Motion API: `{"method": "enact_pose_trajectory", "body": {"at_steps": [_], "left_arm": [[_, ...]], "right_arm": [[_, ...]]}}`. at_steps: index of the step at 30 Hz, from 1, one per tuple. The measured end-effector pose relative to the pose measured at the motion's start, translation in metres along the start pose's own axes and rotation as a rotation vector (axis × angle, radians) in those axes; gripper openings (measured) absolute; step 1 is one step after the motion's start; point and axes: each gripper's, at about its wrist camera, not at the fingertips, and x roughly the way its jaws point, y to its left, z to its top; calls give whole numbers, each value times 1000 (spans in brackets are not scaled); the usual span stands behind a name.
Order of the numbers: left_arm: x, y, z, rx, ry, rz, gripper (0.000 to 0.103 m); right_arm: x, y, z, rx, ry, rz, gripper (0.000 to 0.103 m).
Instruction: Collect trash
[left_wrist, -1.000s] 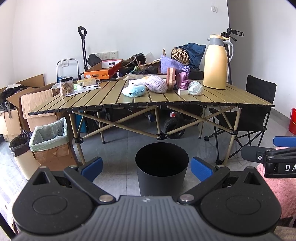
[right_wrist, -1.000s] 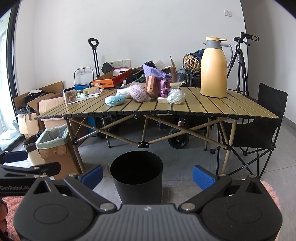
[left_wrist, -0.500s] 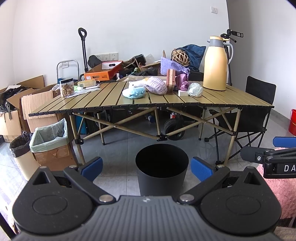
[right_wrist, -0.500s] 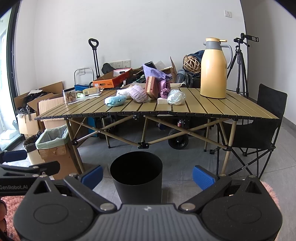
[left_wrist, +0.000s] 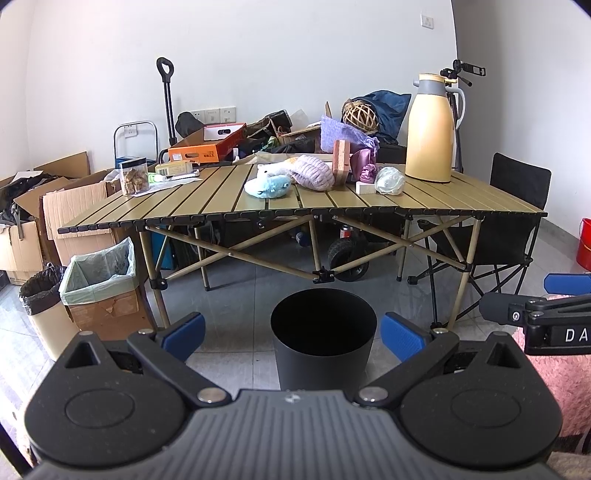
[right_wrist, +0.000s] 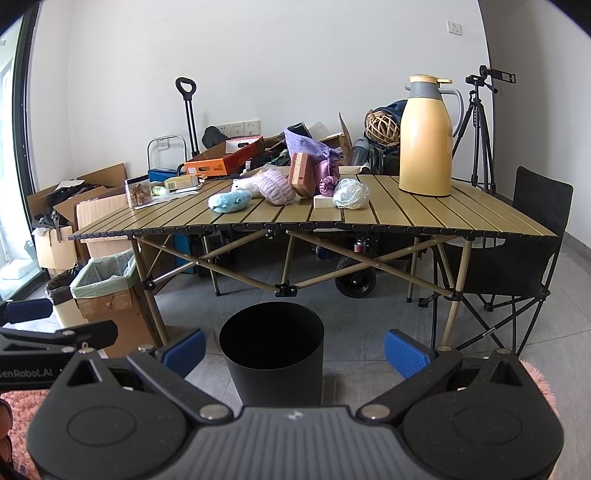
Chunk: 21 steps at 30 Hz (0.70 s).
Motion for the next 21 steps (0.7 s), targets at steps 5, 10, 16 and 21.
{"method": "enact_pose_trajectory", "body": {"at_steps": [5, 10, 16, 21], "left_arm": [[0, 0, -1, 1, -1, 0, 103], [0, 0, -1, 1, -1, 1, 103], [-1, 1, 1, 7, -3, -3, 103], [4, 2, 10, 12, -8, 2, 103]], "right_arm": [[0, 0, 0, -1, 2, 1, 103], [0, -1, 4, -3, 2, 4, 103], [5, -2, 3, -3, -3, 14, 103], [13, -5, 7, -1, -10, 11, 103]]}}
